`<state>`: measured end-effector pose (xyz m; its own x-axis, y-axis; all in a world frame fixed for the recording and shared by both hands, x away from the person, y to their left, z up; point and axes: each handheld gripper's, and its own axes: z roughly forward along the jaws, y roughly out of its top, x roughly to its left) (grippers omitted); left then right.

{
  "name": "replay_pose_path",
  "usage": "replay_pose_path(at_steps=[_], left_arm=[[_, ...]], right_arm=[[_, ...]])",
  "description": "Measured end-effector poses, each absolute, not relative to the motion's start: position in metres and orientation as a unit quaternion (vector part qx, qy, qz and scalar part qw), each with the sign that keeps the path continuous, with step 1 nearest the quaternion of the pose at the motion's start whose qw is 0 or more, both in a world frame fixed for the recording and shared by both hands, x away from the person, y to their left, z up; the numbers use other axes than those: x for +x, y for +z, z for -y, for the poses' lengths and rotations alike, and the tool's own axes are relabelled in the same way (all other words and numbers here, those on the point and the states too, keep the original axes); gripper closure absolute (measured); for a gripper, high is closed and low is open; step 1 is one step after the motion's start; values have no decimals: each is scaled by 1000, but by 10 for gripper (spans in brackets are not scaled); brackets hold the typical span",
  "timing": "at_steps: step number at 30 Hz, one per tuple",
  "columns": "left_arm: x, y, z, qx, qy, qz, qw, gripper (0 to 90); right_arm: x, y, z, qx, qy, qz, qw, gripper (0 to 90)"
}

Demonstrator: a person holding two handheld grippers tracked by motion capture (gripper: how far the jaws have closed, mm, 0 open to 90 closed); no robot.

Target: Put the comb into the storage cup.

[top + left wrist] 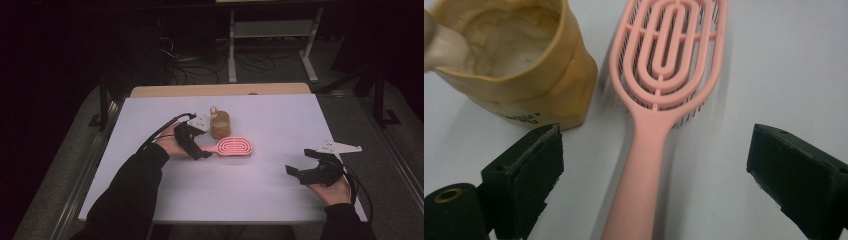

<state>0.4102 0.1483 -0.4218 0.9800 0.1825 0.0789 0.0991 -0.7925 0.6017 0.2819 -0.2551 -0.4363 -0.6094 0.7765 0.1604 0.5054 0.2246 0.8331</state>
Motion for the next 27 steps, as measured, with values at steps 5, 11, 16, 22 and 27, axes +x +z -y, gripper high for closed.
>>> replay_pose_path(at_steps=[5, 11, 16, 22, 27], left_arm=[[412, -429, -143, 951, 55, -63, 298, 139], [415, -438, -139, 957, 51, -56, 280, 195], [418, -442, -137, 962, 44, -47, 264, 256], [421, -442, -129, 967, 37, -35, 249, 321], [421, -441, -122, 969, 41, -22, 243, 382]], right_arm=[[283, -436, 253, 416, 467, -767, 144, 0], [283, -436, 251, 413, 465, -770, 143, 0], [283, -436, 250, 411, 466, -770, 142, 0], [283, -436, 249, 408, 466, -773, 142, 0], [283, -436, 250, 408, 467, -772, 141, 0]])
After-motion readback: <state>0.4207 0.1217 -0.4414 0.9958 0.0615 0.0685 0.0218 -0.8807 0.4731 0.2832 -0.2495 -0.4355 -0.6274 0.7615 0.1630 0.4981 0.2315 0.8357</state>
